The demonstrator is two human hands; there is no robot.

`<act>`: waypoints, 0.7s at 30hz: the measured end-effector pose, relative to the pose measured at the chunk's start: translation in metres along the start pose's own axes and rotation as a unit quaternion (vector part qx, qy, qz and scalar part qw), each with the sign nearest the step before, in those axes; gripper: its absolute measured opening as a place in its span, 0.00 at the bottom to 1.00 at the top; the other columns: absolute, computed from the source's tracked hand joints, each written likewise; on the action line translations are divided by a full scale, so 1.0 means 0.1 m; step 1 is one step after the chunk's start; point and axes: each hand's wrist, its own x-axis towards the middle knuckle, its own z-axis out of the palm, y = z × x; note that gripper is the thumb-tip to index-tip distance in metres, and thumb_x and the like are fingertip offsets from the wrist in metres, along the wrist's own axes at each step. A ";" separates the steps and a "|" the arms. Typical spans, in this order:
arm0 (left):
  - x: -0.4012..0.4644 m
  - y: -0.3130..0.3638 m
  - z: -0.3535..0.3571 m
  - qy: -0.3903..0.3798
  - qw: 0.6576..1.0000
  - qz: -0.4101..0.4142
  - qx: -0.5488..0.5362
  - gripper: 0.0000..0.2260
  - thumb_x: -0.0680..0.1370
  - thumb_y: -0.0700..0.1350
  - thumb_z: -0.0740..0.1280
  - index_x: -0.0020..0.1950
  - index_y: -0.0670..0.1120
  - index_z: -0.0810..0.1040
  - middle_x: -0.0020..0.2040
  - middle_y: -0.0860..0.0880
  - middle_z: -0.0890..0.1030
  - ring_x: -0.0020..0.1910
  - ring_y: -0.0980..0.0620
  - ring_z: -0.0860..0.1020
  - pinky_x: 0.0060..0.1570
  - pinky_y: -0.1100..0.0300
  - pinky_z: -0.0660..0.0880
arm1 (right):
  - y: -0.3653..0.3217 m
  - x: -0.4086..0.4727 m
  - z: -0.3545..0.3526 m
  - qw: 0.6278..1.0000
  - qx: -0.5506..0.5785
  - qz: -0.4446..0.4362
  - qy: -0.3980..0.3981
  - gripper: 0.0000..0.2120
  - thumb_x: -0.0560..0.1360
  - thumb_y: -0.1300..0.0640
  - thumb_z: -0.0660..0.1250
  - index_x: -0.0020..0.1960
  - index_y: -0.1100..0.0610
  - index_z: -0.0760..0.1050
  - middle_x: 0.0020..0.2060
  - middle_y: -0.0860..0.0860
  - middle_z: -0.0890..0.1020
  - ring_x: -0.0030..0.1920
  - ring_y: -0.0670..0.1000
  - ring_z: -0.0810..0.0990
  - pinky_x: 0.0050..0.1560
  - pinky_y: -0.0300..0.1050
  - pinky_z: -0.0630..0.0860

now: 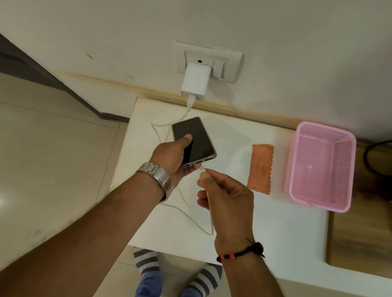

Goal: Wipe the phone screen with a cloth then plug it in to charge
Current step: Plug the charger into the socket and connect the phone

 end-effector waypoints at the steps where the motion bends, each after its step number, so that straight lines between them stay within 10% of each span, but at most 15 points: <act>1: -0.02 0.00 0.00 -0.001 1.000 0.002 -0.003 0.09 0.80 0.47 0.72 0.54 0.41 0.80 0.49 0.40 0.86 0.40 0.44 0.84 0.29 0.59 0.80 | -0.02 0.00 0.02 1.000 0.001 0.001 0.000 0.06 0.75 0.58 0.74 0.51 0.53 0.86 0.37 0.48 0.88 0.33 0.46 0.85 0.35 0.36 0.81; 21: -0.08 -0.04 -0.02 0.024 0.986 0.138 0.093 0.09 0.81 0.50 0.70 0.54 0.44 0.81 0.50 0.42 0.87 0.47 0.42 0.86 0.37 0.54 0.82 | -0.09 0.01 0.17 0.999 0.021 0.033 0.033 0.01 0.73 0.61 0.75 0.44 0.57 0.86 0.32 0.50 0.86 0.29 0.44 0.83 0.33 0.36 0.81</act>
